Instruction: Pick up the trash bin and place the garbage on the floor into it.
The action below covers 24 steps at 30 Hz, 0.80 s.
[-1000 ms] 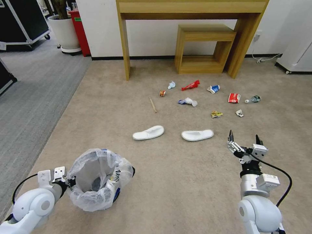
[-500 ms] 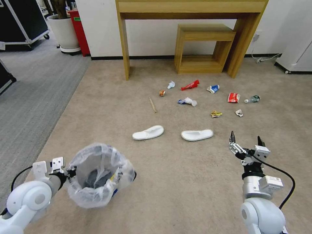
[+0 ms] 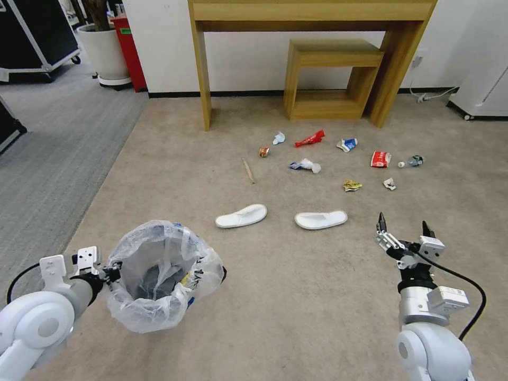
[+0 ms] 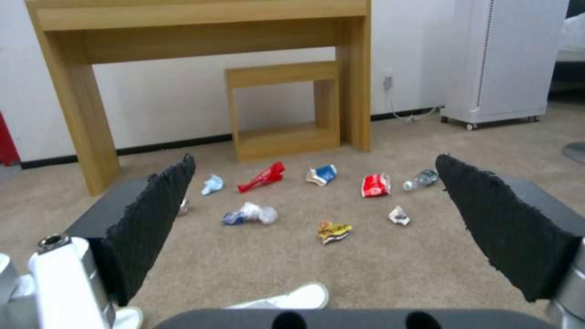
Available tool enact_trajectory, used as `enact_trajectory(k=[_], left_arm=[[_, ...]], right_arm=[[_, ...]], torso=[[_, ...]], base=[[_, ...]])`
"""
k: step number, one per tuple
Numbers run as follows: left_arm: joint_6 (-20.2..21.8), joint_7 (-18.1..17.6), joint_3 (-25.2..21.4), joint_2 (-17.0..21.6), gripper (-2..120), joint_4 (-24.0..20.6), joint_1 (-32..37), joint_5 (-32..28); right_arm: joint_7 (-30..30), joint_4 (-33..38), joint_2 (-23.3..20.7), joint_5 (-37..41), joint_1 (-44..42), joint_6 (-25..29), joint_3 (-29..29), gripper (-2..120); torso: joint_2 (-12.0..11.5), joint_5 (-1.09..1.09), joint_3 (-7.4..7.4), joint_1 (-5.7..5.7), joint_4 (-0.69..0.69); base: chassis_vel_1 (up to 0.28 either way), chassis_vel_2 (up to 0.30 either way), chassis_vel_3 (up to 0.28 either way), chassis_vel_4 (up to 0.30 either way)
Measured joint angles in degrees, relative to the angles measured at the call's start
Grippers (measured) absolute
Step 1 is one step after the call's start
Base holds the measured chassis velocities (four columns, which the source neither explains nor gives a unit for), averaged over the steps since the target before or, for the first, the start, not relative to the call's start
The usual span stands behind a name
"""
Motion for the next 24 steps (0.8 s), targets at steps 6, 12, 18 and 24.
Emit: enact_trajectory(k=[6,12,18,24], left_arm=[[0.0,0.6,-1.2,-1.0,0,-1.7,2.1,0.9],[-0.1,1.8,-1.3,-3.3,0,-3.0,3.4,3.0],[-0.7,3.9,-0.2,-4.1,0,-0.6,2.3,4.8],[-1.1,6.2,0.6,-3.0,0,1.9,1.2,6.1]], right_arm=[[0.2,0.4,-0.4,0.4,-0.1,-0.1,-0.1,100],[0.2,0.5,-0.8,1.2,-0.4,0.3,-0.1,100],[0.2,1.4,-1.2,2.4,-1.3,0.7,0.2,100],[0.2,2.2,-1.7,4.2,-1.7,0.6,0.5,100]], torso=[[0.0,0.00,0.00,0.00,0.00],[0.0,0.00,0.00,0.00,0.00],[0.0,0.00,0.00,0.00,0.00],[0.0,0.00,0.00,0.00,0.00]], base=[[0.000,0.000,0.000,0.000],[0.000,0.000,0.000,0.000],[0.000,0.000,0.000,0.000],[0.000,0.000,0.000,0.000]])
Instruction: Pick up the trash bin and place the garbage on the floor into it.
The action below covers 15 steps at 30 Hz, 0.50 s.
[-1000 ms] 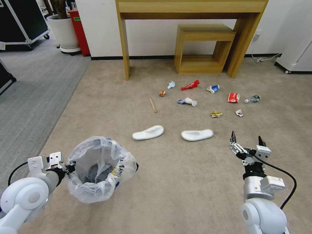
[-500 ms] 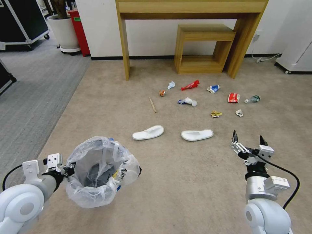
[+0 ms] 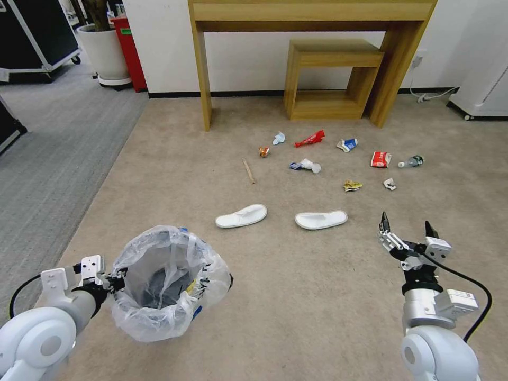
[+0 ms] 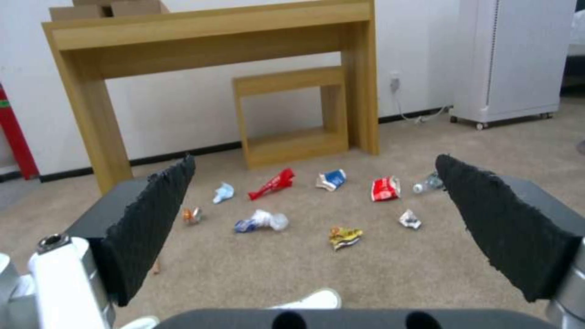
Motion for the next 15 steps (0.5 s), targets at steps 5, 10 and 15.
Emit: enact_trajectory(k=[5,10,15], left_arm=[[-0.1,0.8,0.9,0.4,0,0.3,-0.3,0.3],[-0.1,1.8,1.6,1.2,0,-0.5,0.5,0.7],[0.0,1.9,1.7,1.6,0,-0.5,0.5,0.8]], right_arm=[[0.0,0.3,-0.3,0.8,-0.4,0.0,0.4,100],[-0.2,0.4,-0.3,1.3,-0.6,0.0,0.4,100],[-0.2,0.5,0.1,1.3,-0.8,0.0,0.4,100]], torso=[[0.0,0.00,0.00,0.00,0.00],[0.0,0.01,0.00,0.00,0.00],[0.0,0.01,0.00,0.00,0.00]], base=[[0.000,0.000,0.000,0.000],[0.000,0.000,0.000,0.000],[0.000,0.000,0.000,0.000]])
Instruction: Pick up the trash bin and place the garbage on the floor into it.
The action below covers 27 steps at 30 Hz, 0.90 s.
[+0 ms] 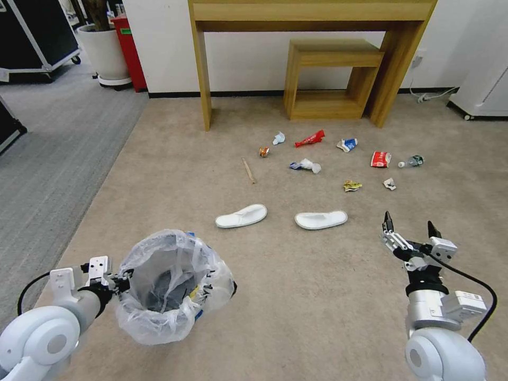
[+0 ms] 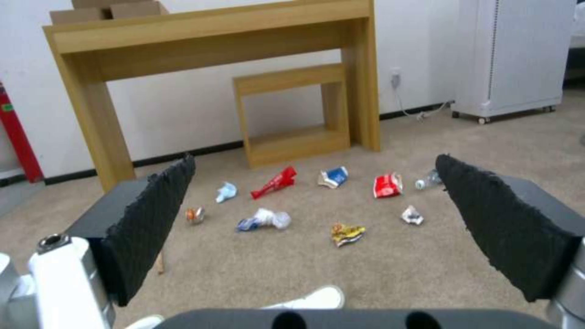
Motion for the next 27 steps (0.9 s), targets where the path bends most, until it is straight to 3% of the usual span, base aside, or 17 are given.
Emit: enact_trajectory(k=[27], left_arm=[[-0.7,0.4,-0.7,0.8,0,3.3,-1.8,-0.4]], right_arm=[[0.4,1.3,1.4,-0.6,-0.2,0.3,1.3,100]], torso=[[0.0,-0.01,0.00,0.00,0.00]], base=[[0.000,0.000,0.000,0.000]])
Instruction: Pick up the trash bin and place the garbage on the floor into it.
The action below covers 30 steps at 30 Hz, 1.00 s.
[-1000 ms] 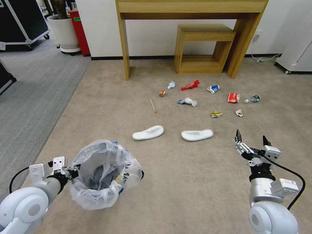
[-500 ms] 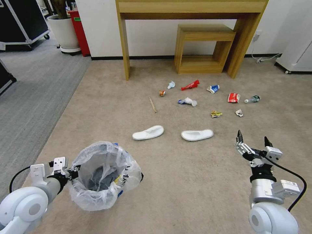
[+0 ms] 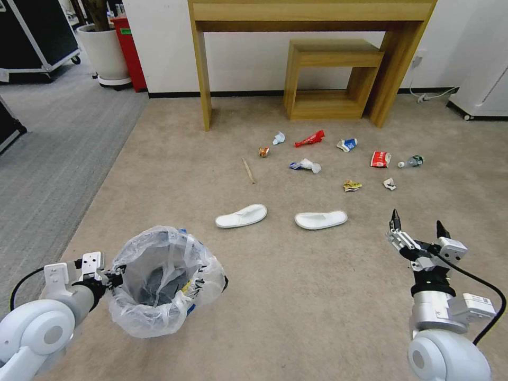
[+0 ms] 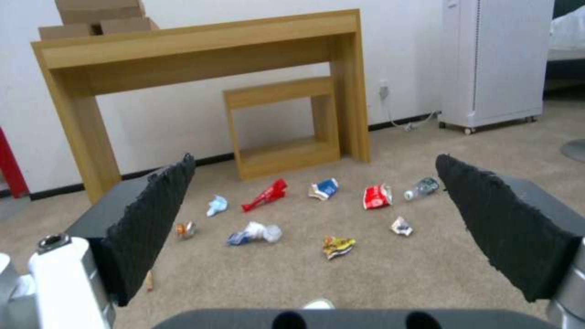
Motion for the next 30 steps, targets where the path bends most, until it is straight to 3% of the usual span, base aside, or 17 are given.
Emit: enact_trajectory(k=[15,30], left_arm=[[-0.1,-0.2,-0.1,-0.8,0,0.0,-0.1,0.0],[-0.3,-0.9,-0.5,-1.5,0,0.2,0.2,0.3]], right_arm=[[-0.2,-0.9,-0.2,-1.4,0.5,0.2,0.0,100],[-0.8,-2.3,-0.9,-0.7,1.6,2.0,-0.6,100]], torso=[[0.0,0.00,0.00,0.00,0.00],[0.0,-0.01,0.00,0.00,0.02]], base=[[0.002,0.003,-0.003,-0.002],[0.125,0.120,-0.108,-0.113]])
